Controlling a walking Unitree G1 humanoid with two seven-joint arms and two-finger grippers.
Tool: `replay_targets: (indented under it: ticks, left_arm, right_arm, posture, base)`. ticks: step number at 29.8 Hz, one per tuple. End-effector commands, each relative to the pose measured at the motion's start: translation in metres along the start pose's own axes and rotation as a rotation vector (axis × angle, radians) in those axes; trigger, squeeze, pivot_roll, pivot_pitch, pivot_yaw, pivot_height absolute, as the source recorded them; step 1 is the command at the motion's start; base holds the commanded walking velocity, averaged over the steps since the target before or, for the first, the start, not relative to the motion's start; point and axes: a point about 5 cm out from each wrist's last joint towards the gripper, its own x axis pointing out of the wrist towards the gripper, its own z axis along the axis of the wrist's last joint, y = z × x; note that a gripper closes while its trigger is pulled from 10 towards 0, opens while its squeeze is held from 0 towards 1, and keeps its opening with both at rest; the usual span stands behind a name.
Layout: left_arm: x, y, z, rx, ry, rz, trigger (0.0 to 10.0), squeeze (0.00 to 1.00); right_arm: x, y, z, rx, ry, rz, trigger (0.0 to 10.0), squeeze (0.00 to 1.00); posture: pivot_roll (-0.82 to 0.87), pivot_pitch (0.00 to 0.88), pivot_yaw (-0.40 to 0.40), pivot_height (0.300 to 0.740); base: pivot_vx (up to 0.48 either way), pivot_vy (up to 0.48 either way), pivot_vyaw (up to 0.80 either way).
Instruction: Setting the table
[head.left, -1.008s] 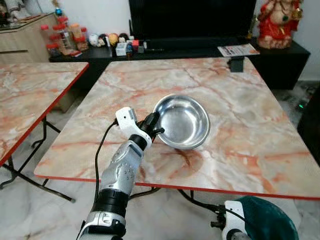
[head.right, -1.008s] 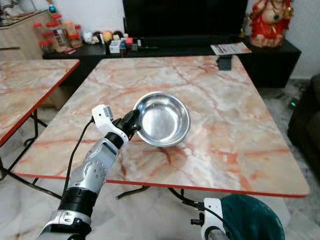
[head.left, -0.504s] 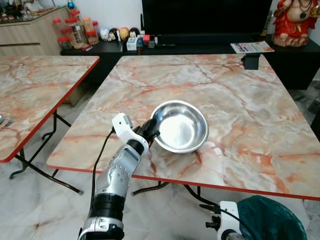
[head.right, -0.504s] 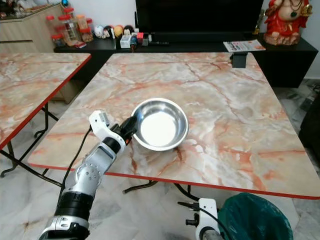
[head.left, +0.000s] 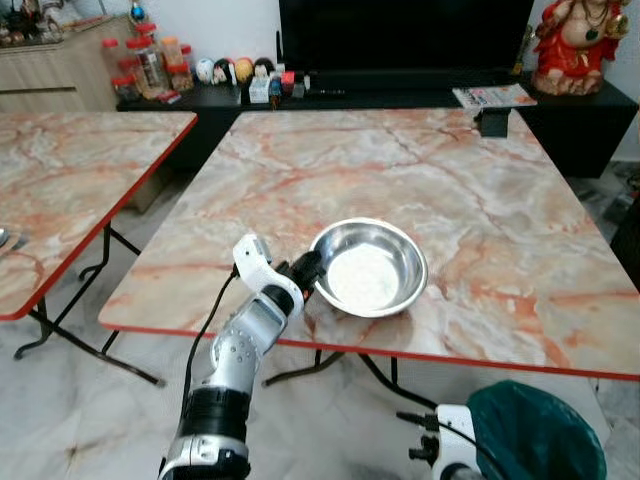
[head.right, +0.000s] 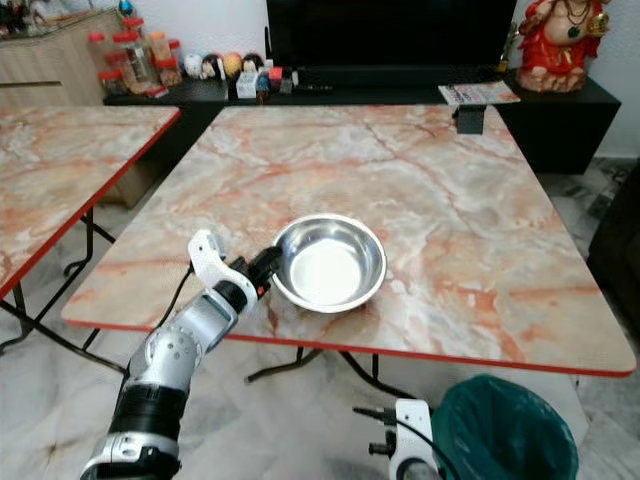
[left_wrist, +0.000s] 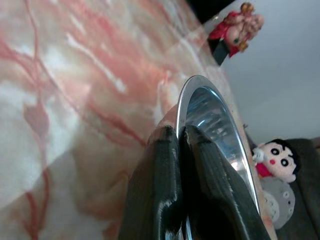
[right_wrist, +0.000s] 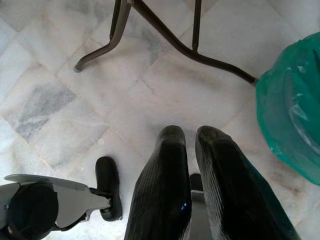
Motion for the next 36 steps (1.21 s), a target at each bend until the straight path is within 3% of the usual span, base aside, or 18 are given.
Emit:
replay_targets:
  ticks: [1, 12, 13, 14, 15, 27, 28, 29, 36]
  left_arm:
    - [0.01, -0.019, -0.001, 0.013, 0.002, -0.043, 10.0, 0.0]
    - [0.014, -0.016, -0.011, 0.023, 0.034, -0.029, 10.0, 0.0]
    - [0.014, -0.015, -0.01, 0.022, 0.028, -0.028, 10.0, 0.52]
    - [0.014, -0.015, -0.009, 0.023, 0.027, -0.028, 10.0, 0.52]
    - [0.014, -0.015, -0.009, 0.027, 0.026, -0.027, 10.0, 1.0]
    - [0.014, -0.015, -0.004, 0.039, 0.006, -0.028, 10.0, 1.0]
    - [0.014, -0.015, -0.003, 0.039, 0.003, -0.027, 10.0, 0.96]
    - [0.014, -0.015, -0.003, 0.044, 0.001, -0.025, 10.0, 0.0]
    - [0.01, -0.009, 0.004, 0.113, -0.019, -0.001, 10.0, 0.0]
  right_arm:
    - [0.0, 0.002, 0.0, -0.006, -0.004, 0.003, 10.0, 0.0]
    - [0.0, 0.001, 0.0, -0.003, -0.004, 0.001, 10.0, 0.0]
    - [0.0, 0.0, 0.0, -0.003, -0.004, 0.001, 10.0, 0.0]
    - [0.0, 0.0, 0.0, -0.003, -0.005, 0.001, 10.0, 0.0]
    - [0.0, 0.001, 0.0, -0.003, -0.005, 0.001, 10.0, 0.0]
    - [0.0, -0.001, 0.001, 0.004, -0.006, -0.004, 10.0, 0.0]
    - [0.0, -0.001, 0.001, 0.005, -0.007, -0.004, 10.0, 0.0]
    - [0.0, -0.001, 0.001, 0.005, -0.007, -0.005, 10.0, 0.0]
    - [0.0, -0.001, 0.002, 0.004, -0.008, -0.005, 10.0, 0.0]
  posture:
    - [-0.04, 0.0, 0.077, 0.714]
    - [-0.04, 0.0, 0.075, 0.714]
    - [-0.04, 0.0, 0.074, 0.714]
    - [-0.04, 0.0, 0.072, 0.714]
    - [-0.04, 0.0, 0.073, 0.714]
    - [-0.03, 0.0, 0.068, 0.714]
    - [-0.03, 0.0, 0.066, 0.714]
    - [-0.03, 0.0, 0.066, 0.714]
    - [-0.02, 0.0, 0.064, 0.714]
  base:
    - [0.0, 0.0, 0.0]
    - [0.0, 0.0, 0.0]
    - [0.0, 0.0, 0.0]
    - [0.0, 0.0, 0.0]
    - [0.0, 0.0, 0.0]
    - [0.0, 0.0, 0.0]
    - [0.0, 0.0, 0.0]
    - [0.0, 0.0, 0.0]
    - [0.0, 0.0, 0.0]
